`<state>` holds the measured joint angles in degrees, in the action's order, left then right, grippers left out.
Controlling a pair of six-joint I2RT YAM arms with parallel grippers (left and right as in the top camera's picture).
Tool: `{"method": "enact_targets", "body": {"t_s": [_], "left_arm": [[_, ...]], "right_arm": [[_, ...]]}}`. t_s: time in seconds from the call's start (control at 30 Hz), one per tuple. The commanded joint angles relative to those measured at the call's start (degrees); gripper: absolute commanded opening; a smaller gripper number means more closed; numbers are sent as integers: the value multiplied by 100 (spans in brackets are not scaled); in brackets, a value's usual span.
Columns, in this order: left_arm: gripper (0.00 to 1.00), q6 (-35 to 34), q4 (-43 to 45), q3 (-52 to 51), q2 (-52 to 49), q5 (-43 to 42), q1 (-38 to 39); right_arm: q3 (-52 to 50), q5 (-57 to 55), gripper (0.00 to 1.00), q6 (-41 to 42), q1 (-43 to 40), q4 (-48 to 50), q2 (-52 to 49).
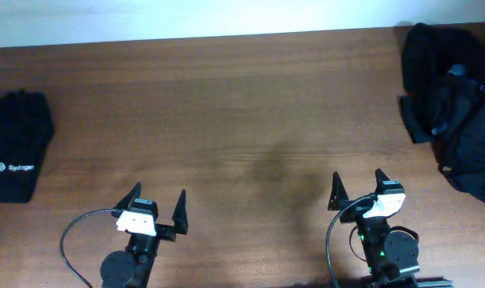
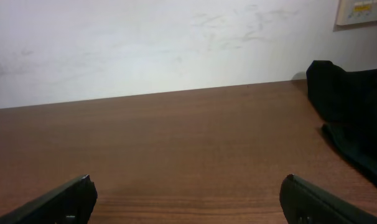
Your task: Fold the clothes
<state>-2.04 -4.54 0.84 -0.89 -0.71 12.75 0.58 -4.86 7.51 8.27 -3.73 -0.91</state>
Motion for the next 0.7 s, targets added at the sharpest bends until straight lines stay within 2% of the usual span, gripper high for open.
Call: {"method": "enact_targets", "body": {"t_s": [0.0,0.67], "left_arm": [[99,710,-24,-33,61,105,22],[99,815,-20,-33,59,111,22]], "right_arm": [[-26,11,99,-13,-46,-48,66],[-26,9,98,-13,-46,-48,66]]}}
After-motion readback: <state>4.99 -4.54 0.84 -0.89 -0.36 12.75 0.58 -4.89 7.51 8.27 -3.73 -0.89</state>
